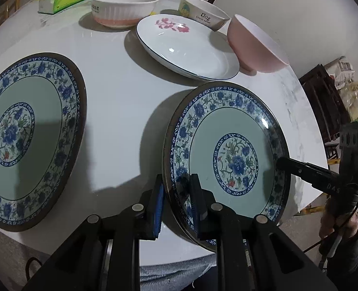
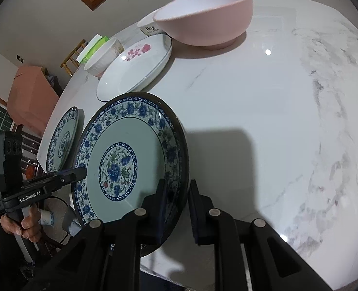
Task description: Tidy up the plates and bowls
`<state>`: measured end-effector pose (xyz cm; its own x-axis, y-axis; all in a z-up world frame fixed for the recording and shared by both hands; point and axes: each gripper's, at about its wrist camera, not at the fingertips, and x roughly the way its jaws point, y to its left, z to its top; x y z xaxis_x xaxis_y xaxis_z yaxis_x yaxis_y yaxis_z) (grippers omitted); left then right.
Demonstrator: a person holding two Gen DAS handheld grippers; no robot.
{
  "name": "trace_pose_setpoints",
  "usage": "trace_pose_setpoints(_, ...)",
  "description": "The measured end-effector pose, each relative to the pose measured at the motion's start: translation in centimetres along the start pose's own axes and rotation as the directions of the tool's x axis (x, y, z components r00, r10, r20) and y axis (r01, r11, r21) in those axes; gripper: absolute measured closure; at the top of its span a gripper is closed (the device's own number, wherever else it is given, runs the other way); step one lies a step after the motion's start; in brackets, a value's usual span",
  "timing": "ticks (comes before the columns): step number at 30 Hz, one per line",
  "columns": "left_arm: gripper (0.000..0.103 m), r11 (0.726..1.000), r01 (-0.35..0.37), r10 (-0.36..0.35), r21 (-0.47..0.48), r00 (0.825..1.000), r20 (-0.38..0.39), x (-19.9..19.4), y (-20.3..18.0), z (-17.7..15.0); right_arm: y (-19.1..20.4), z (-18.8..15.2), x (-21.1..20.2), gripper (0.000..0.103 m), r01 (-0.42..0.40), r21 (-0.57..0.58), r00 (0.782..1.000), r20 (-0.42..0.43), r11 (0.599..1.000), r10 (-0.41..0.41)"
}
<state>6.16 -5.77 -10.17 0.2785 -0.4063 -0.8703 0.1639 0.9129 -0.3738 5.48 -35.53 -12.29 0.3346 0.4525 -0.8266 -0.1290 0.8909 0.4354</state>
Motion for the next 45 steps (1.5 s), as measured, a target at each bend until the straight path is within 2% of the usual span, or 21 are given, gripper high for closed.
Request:
trace_pose_setpoints(11, 0.087, 1.0, 0.006, -0.006, -0.008, 0.999, 0.037, -2.5, 1.1, 0.0, 3.5, 0.3, -1.0, 0.086, 0.018, -0.026, 0.999, 0.03, 0.999, -0.018)
trace_pose_setpoints(17, 0.087, 0.999, -0.003, 0.006, -0.038, 0.997, 0.075, -5.1, 3.5, 0.8, 6.7, 1.3, -0.8, 0.086, 0.0, -0.064, 0.999, 0.037, 0.998, 0.003)
trace_pose_setpoints(24, 0.087, 0.997, -0.045, 0.053, -0.065, 0.99, 0.128, -8.5, 6.7, 1.9, 11.4, 3.1, 0.2, 0.086, -0.037, -0.113, 0.998, 0.04, 0.993, 0.042)
trace_pose_setpoints(35, 0.087, 0.982, -0.106, 0.137, -0.158, 0.971, 0.198, -13.1, 13.5, 2.4, 18.7, 6.1, 4.5, 0.086, -0.093, -0.164, 0.996, 0.004, 0.982, 0.095)
trace_pose_setpoints(45, 0.087, 0.963, -0.117, 0.162, -0.243, 0.971, 0.174, -12.4, 18.6, 2.4, 21.2, 7.1, 9.2, 0.086, -0.103, -0.158, 0.993, -0.074, 0.982, 0.092)
